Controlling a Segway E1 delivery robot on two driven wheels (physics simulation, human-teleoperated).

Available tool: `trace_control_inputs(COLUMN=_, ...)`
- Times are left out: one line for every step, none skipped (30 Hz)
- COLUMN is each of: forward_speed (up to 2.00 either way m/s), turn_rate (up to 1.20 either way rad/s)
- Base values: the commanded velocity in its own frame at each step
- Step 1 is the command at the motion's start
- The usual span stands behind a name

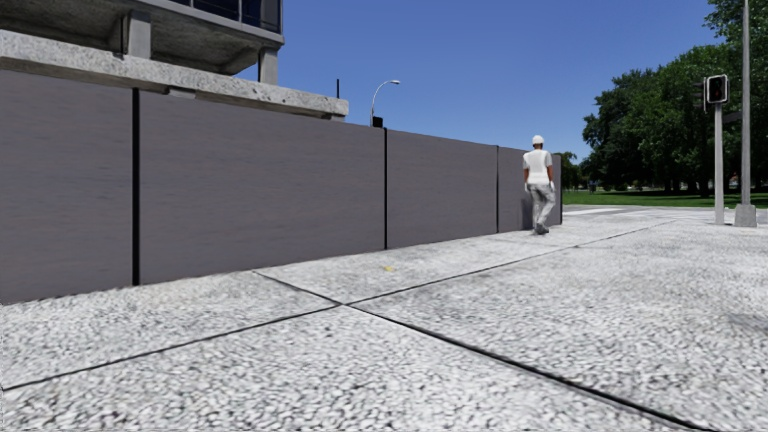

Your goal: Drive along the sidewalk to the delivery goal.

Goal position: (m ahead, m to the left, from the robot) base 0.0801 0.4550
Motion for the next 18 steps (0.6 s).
trace_control_inputs(forward_speed=0.62, turn_rate=0.0)
trace_control_inputs(forward_speed=0.62, turn_rate=0.0)
trace_control_inputs(forward_speed=0.62, turn_rate=0.0)
trace_control_inputs(forward_speed=0.62, turn_rate=0.0)
trace_control_inputs(forward_speed=0.62, turn_rate=0.0)
trace_control_inputs(forward_speed=0.62, turn_rate=0.0)
trace_control_inputs(forward_speed=0.62, turn_rate=0.0)
trace_control_inputs(forward_speed=0.61, turn_rate=0.0)
trace_control_inputs(forward_speed=0.3, turn_rate=0.0)
trace_control_inputs(forward_speed=0.0, turn_rate=0.0)
trace_control_inputs(forward_speed=0.0, turn_rate=0.0)
trace_control_inputs(forward_speed=0.0, turn_rate=0.0)
trace_control_inputs(forward_speed=0.0, turn_rate=0.0)
trace_control_inputs(forward_speed=0.0, turn_rate=0.0)
trace_control_inputs(forward_speed=0.0, turn_rate=0.0)
trace_control_inputs(forward_speed=0.0, turn_rate=0.0)
trace_control_inputs(forward_speed=0.0, turn_rate=0.0)
trace_control_inputs(forward_speed=0.0, turn_rate=0.0)
